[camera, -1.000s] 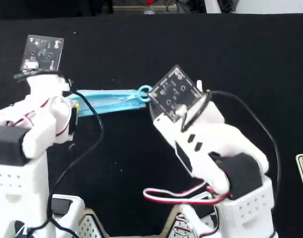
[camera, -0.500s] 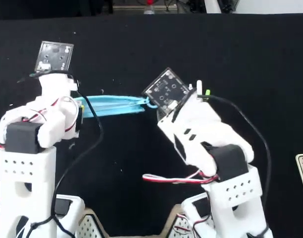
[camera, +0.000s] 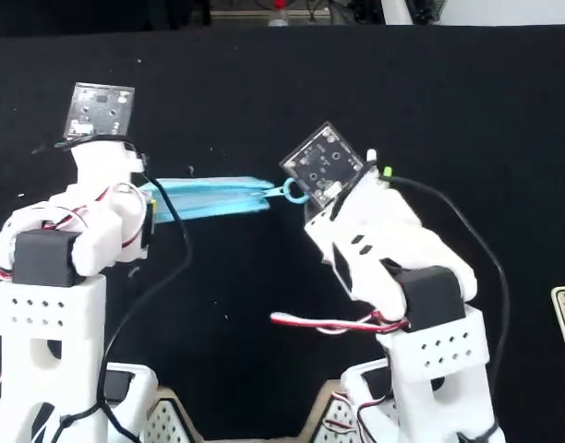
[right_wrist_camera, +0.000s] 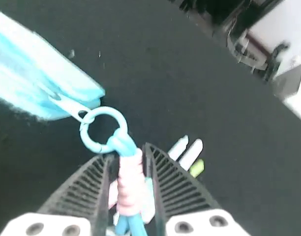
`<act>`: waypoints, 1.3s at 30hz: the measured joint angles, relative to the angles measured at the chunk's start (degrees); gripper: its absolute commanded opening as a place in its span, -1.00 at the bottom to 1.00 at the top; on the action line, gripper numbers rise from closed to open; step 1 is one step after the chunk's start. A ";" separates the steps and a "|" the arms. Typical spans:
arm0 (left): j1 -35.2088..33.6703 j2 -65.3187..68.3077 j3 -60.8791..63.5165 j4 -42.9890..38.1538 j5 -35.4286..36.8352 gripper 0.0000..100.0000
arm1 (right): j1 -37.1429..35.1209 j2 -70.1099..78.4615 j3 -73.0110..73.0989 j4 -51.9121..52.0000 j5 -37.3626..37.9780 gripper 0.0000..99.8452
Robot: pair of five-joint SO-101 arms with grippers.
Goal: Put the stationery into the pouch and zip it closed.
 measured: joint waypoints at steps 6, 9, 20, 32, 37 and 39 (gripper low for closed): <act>1.76 0.09 1.58 -0.35 1.49 -0.94 | 1.58 0.00 0.00 1.67 0.00 -0.96; 2.02 0.09 2.02 -0.35 2.29 -0.94 | -0.18 0.00 0.00 1.76 -0.97 -0.78; 1.85 0.09 2.81 0.00 2.37 -0.94 | -0.44 0.00 -12.92 17.93 -18.73 -0.62; 1.85 0.00 5.89 -0.62 2.37 -0.94 | 11.43 5.71 -7.38 16.26 -19.52 -0.76; 1.85 0.00 6.95 -1.14 2.55 -0.94 | 14.86 13.89 1.67 2.55 -19.52 -0.75; 1.85 0.00 7.03 -1.14 2.73 -0.94 | 16.26 17.32 1.76 -0.79 -19.60 -0.75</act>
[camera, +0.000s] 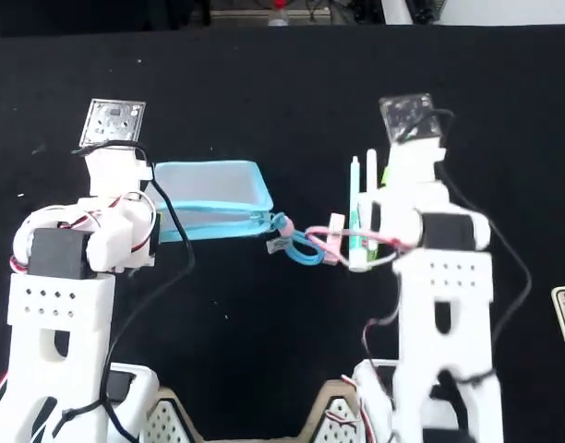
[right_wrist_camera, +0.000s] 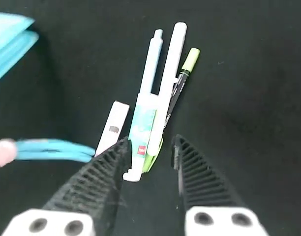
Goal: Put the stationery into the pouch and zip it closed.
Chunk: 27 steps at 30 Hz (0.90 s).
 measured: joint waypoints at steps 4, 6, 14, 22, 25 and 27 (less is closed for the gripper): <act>0.00 0.00 0.00 0.00 0.00 -0.94 | 0.53 7.12 -0.26 -2.20 0.00 -0.75; 0.00 0.00 0.00 0.00 0.00 -0.94 | 0.88 11.52 -2.02 -2.46 0.00 -0.75; 0.00 0.00 0.00 0.00 0.00 -0.94 | 0.79 31.30 -16.79 -0.53 0.00 -0.75; 0.00 0.00 0.00 0.00 0.00 -0.94 | 0.18 48.62 -30.33 3.87 -2.99 -0.75; 0.00 0.00 0.00 0.00 0.00 -0.94 | -0.53 53.36 -33.58 4.04 -3.08 -0.75; 0.00 0.00 0.00 0.00 0.00 -0.94 | -0.70 55.74 -35.34 4.04 -3.08 -0.75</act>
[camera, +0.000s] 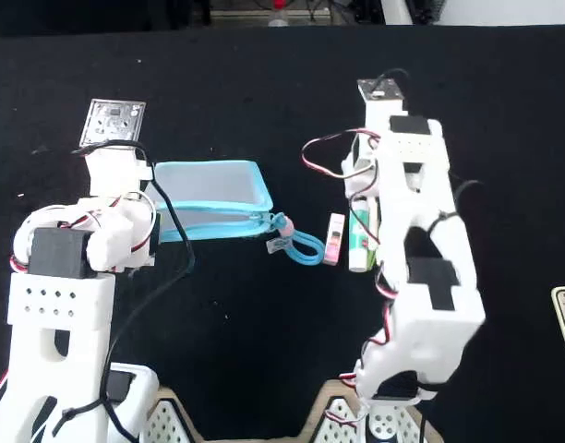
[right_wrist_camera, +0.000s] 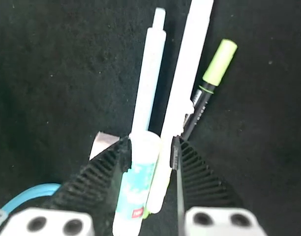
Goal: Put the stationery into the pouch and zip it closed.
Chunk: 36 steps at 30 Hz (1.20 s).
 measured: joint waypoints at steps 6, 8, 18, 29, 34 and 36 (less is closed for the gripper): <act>-0.09 0.00 0.00 0.00 0.00 -0.94 | -0.18 4.48 -1.85 0.00 0.00 -0.75; -0.09 0.00 0.00 0.00 0.00 -0.94 | -0.53 5.19 -2.29 0.00 0.00 -0.75; -0.09 0.00 0.26 0.00 0.00 -0.94 | -2.37 6.42 -2.37 0.35 0.00 -0.75; -0.09 0.00 1.23 -0.35 0.00 -0.94 | -2.29 1.93 -1.93 6.07 0.00 -0.49; -0.09 0.00 1.23 -0.35 0.00 -0.94 | -2.37 -2.46 2.99 6.15 0.00 -0.53; -0.09 0.00 1.23 -0.35 0.00 -0.94 | -2.73 -4.66 5.71 6.07 -0.09 -0.53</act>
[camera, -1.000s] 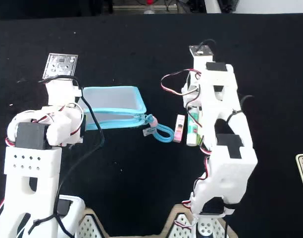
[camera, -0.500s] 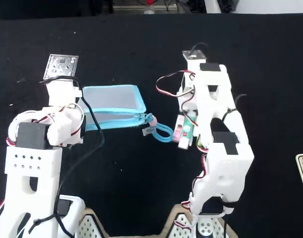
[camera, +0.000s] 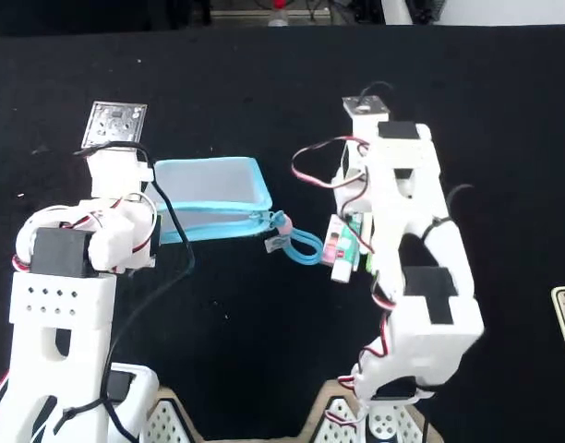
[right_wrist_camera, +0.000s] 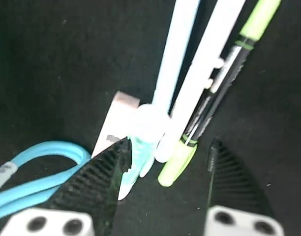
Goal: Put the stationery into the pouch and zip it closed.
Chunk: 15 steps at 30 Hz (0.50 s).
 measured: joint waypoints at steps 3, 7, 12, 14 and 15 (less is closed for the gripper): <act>0.00 0.00 0.00 0.00 0.00 -0.94 | -1.49 -1.76 4.22 -2.46 -0.44 -0.53; 0.00 0.00 0.00 0.00 0.00 -0.94 | -3.34 -1.76 7.82 -7.74 -2.64 -0.55; 0.00 0.00 0.00 0.00 0.00 -0.94 | -3.69 -1.76 8.79 -9.67 -2.99 -0.85; 0.00 0.00 0.00 0.00 0.00 -0.94 | -3.60 -1.76 8.79 -9.76 -2.99 -0.93; 0.00 0.00 0.00 0.00 0.00 -0.94 | -3.60 -1.76 8.79 -9.58 -2.99 -0.96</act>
